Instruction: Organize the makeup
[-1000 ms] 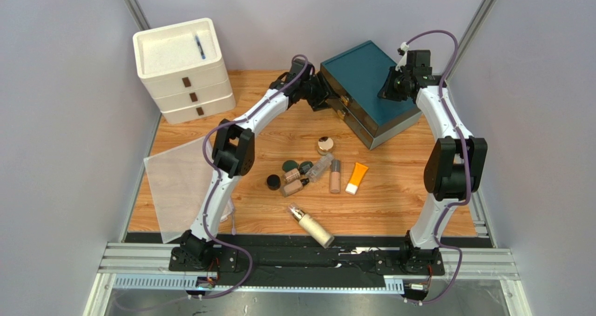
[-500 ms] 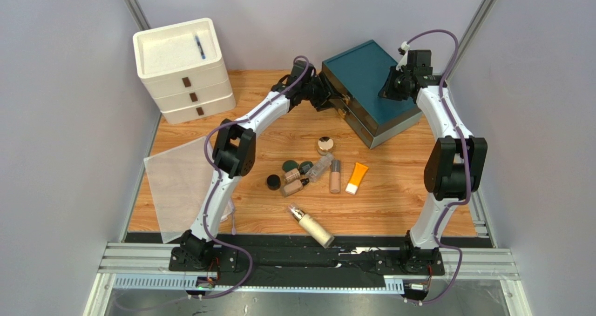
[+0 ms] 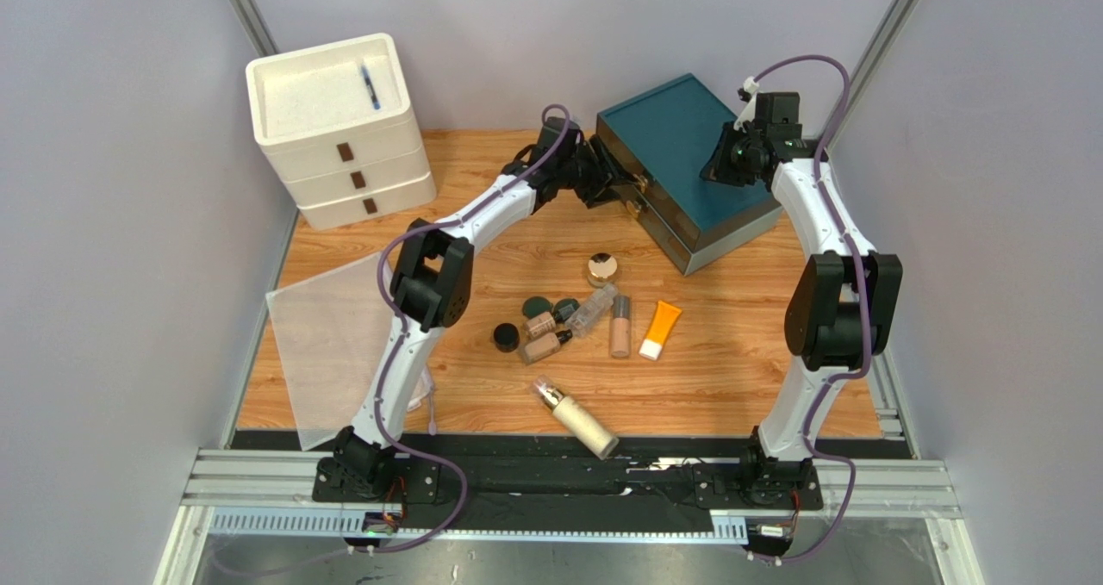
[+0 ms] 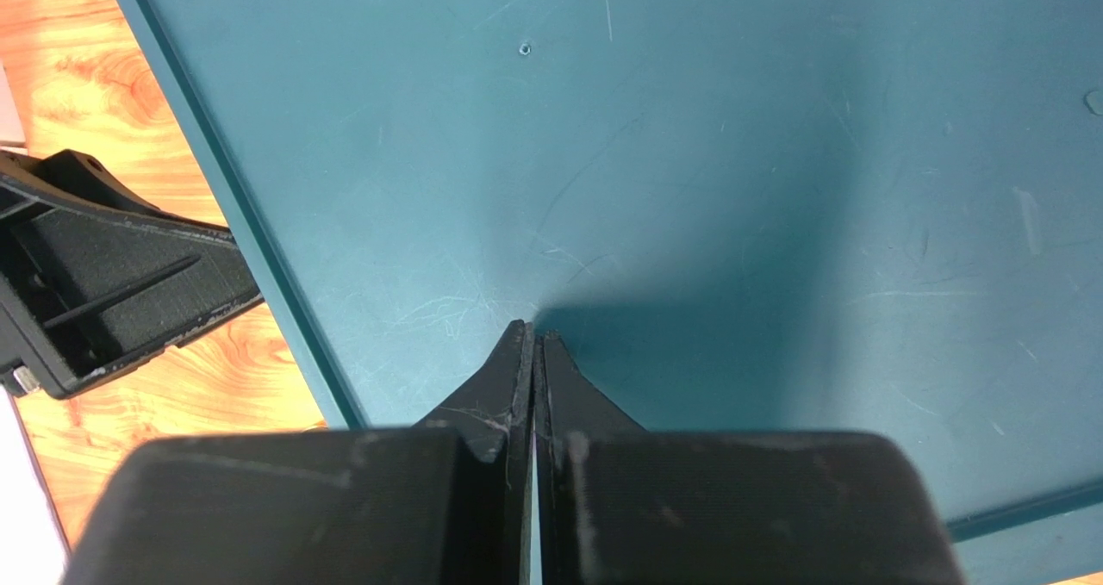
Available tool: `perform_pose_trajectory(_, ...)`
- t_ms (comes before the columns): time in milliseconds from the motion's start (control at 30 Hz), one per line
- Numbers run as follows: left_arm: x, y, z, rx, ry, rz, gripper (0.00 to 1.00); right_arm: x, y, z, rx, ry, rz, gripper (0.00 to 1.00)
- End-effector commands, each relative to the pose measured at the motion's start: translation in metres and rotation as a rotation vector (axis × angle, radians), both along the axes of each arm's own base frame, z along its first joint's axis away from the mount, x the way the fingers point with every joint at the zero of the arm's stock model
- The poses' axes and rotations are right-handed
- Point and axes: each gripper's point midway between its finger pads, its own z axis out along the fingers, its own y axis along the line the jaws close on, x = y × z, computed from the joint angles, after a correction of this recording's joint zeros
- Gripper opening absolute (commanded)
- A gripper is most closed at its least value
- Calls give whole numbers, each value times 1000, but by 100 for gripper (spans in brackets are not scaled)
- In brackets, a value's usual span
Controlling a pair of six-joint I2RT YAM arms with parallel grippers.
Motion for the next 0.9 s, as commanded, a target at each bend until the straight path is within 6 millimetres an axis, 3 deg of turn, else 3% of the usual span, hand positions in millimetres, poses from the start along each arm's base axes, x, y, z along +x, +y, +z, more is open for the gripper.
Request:
perform_pose_trajectory(0,-6,-16,99,-131,-216,-13,61,-38,3,-70,-14,263,25,0)
perform_pose_trajectory(200,-6,-20,105,-177,-214,-19,62,-38,4,-73,-9,274,27,0)
perform_pose_trajectory(367,-6,-25,92,-150,-185,-23,62,-38,3,-75,-8,277,26,0)
perform_pose_trajectory(500,-9,-31,96,-186,-200,-34,62,-40,4,-75,-9,281,31,0)
perform_pose_trajectory(567,-10,-27,119,-218,-258,-25,63,-40,4,-74,-12,279,32,0)
perform_pose_trajectory(600,-12,-26,113,-203,-256,-27,63,-40,4,-75,-10,281,30,0)
perform_pose_trajectory(667,-16,-21,123,-202,-274,-37,64,-40,4,-76,-8,283,32,0)
perform_pose_trajectory(867,-21,-18,129,-191,-300,-54,65,-40,6,-78,-2,289,35,0)
